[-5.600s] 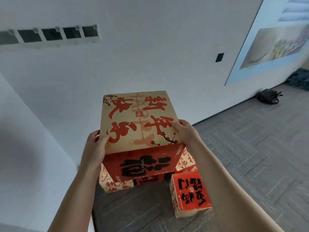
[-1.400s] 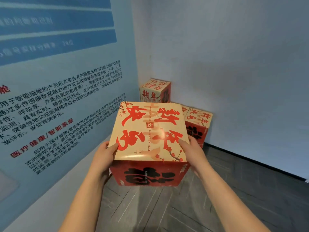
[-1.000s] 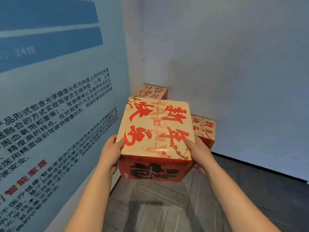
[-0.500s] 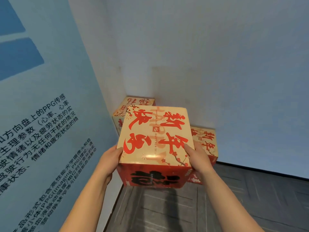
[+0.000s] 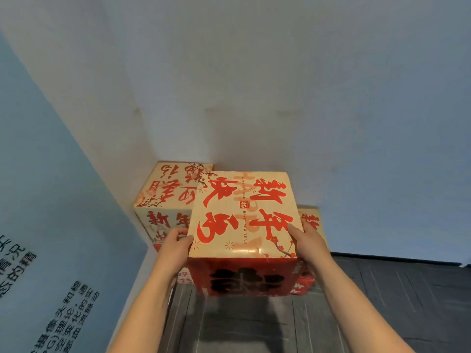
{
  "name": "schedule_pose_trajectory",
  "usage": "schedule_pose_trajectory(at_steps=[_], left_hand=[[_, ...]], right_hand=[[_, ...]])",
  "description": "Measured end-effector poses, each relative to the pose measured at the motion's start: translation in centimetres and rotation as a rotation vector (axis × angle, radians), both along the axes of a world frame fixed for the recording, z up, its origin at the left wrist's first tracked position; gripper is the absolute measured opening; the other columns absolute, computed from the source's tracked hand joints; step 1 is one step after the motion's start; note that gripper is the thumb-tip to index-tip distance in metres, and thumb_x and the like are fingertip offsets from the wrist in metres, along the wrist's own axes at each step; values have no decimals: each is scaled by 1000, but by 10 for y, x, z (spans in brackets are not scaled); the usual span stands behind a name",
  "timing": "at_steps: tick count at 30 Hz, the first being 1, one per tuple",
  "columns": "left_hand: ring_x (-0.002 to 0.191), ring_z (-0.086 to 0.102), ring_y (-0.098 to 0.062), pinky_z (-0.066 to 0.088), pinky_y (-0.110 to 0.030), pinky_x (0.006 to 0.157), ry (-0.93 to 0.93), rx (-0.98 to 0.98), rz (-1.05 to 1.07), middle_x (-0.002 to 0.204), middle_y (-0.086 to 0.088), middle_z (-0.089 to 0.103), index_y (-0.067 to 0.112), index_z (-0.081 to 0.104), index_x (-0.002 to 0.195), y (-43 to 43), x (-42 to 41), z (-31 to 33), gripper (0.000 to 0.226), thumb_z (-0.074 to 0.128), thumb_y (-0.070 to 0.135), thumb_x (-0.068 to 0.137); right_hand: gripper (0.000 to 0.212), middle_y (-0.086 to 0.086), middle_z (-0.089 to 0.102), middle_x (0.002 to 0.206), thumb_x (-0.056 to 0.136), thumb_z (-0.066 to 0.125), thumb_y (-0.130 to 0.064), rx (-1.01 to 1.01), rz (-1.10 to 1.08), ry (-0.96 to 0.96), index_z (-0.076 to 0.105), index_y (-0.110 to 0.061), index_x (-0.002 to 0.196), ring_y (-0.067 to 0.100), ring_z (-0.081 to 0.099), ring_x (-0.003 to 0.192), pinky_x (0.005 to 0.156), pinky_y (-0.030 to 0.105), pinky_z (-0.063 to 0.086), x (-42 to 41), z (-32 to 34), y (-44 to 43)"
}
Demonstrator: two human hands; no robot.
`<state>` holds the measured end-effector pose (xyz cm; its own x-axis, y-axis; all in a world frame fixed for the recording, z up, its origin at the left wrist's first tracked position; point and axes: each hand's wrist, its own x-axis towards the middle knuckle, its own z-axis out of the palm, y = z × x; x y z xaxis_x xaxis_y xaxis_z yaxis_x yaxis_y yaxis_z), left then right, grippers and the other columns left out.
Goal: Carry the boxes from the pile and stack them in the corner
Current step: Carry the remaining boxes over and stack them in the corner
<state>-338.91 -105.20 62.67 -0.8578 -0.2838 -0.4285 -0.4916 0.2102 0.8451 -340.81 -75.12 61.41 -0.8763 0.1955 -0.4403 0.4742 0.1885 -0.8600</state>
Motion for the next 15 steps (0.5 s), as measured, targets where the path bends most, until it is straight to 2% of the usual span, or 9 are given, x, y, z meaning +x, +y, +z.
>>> schedule_pose_trajectory(at_steps=[2, 5, 7, 10, 15], left_hand=[[94, 73, -22, 61, -52, 83, -38, -20, -71, 103, -6, 75, 20, 57, 106, -3, -34, -11, 7, 56, 19, 100], [91, 72, -18, 60, -37, 71, -68, -47, -169, 101, -6, 73, 13, 58, 107, 1, -77, -26, 7, 56, 16, 101], [93, 69, -17, 56, -33, 70, -70, -72, -226, 104, -5, 71, 14, 58, 108, 5, -101, -35, 9, 55, 20, 101], [95, 68, -17, 60, -38, 79, -89, -80, -265, 105, -3, 69, 17, 56, 110, 10, -134, -45, 11, 53, 25, 103], [97, 68, -21, 60, -46, 83, -32, -148, -271, 109, -4, 69, 17, 56, 118, 8, -185, -59, 19, 52, 28, 103]], right_hand=[[29, -2, 73, 117, 107, 53, -40, 69, -20, -23, 52, -29, 134, 23, 72, 106, 98, 53, 57, -22, -3, 3], [31, -1, 78, 111, 104, 56, -42, 125, -71, -60, 61, -24, 128, 24, 75, 100, 96, 55, 58, -51, -11, 15], [26, 0, 80, 104, 105, 56, -41, 114, -115, -82, 64, -24, 123, 25, 78, 94, 93, 54, 60, -66, -15, 22], [30, 2, 80, 104, 105, 57, -42, 97, -161, -95, 61, -23, 127, 25, 79, 92, 89, 51, 62, -87, -24, 23], [34, -1, 77, 116, 105, 55, -40, 62, -200, -64, 60, -25, 135, 24, 74, 105, 98, 56, 58, -128, -50, 16]])
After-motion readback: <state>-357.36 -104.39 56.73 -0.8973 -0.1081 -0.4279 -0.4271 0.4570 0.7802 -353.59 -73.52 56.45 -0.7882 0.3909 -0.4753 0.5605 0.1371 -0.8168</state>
